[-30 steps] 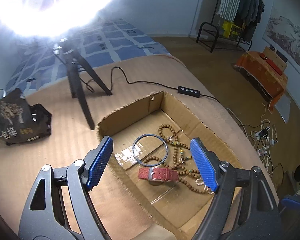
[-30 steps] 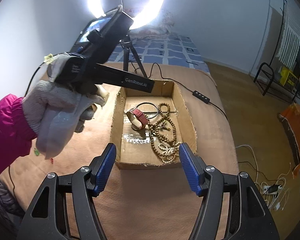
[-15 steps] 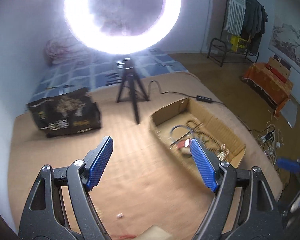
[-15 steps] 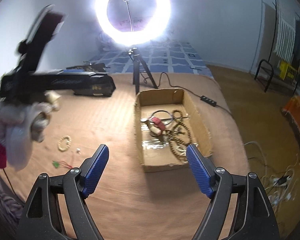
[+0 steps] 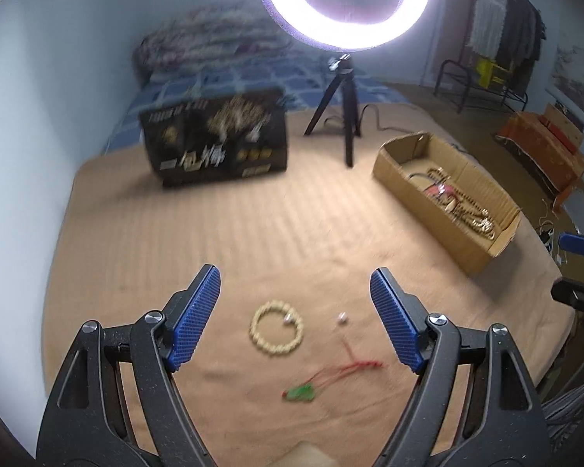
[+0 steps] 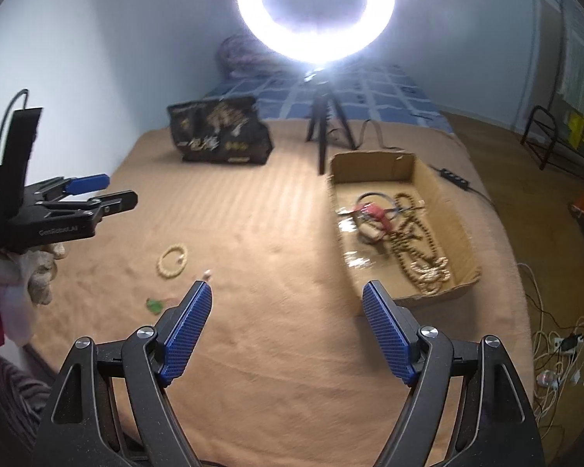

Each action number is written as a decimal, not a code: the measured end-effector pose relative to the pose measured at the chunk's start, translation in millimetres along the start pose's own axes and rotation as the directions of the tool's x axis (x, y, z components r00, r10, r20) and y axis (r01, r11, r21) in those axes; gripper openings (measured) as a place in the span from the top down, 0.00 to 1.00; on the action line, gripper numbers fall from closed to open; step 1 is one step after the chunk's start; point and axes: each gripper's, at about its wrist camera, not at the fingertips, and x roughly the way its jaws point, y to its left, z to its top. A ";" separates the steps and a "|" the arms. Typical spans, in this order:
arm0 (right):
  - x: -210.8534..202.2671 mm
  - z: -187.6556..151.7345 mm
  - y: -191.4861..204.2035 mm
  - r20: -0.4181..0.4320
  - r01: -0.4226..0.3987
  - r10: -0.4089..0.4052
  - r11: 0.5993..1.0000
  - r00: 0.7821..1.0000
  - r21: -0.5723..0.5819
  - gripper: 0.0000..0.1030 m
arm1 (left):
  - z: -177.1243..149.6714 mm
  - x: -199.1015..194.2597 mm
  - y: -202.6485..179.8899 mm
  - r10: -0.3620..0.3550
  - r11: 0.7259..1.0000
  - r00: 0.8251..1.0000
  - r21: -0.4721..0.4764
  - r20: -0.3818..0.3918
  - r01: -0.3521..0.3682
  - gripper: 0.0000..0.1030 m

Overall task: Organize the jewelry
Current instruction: 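Move both tools over the bead bracelet and jade pendant on the blanket, then grasp the yellow bead bracelet with the left tool while the right tool grasps the green jade pendant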

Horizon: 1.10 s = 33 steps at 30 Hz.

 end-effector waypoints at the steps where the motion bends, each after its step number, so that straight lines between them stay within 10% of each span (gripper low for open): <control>1: 3.4 -2.8 6.7 -0.003 -0.009 0.009 1.000 1.000 -0.007 0.22 | -5.4 4.3 6.0 -0.007 1.000 1.000 -0.010 -0.014 0.007 0.21; 13: 79.7 -43.4 48.1 -0.044 -0.120 0.119 0.992 0.992 -0.027 0.23 | -47.1 56.8 33.7 -0.057 0.998 0.987 -0.017 -0.153 0.055 0.21; 33: 147.3 -49.1 129.8 -0.150 -0.256 0.226 0.941 0.962 -0.221 0.23 | -58.4 127.8 67.0 -0.146 0.984 0.951 -0.137 -0.271 0.112 0.57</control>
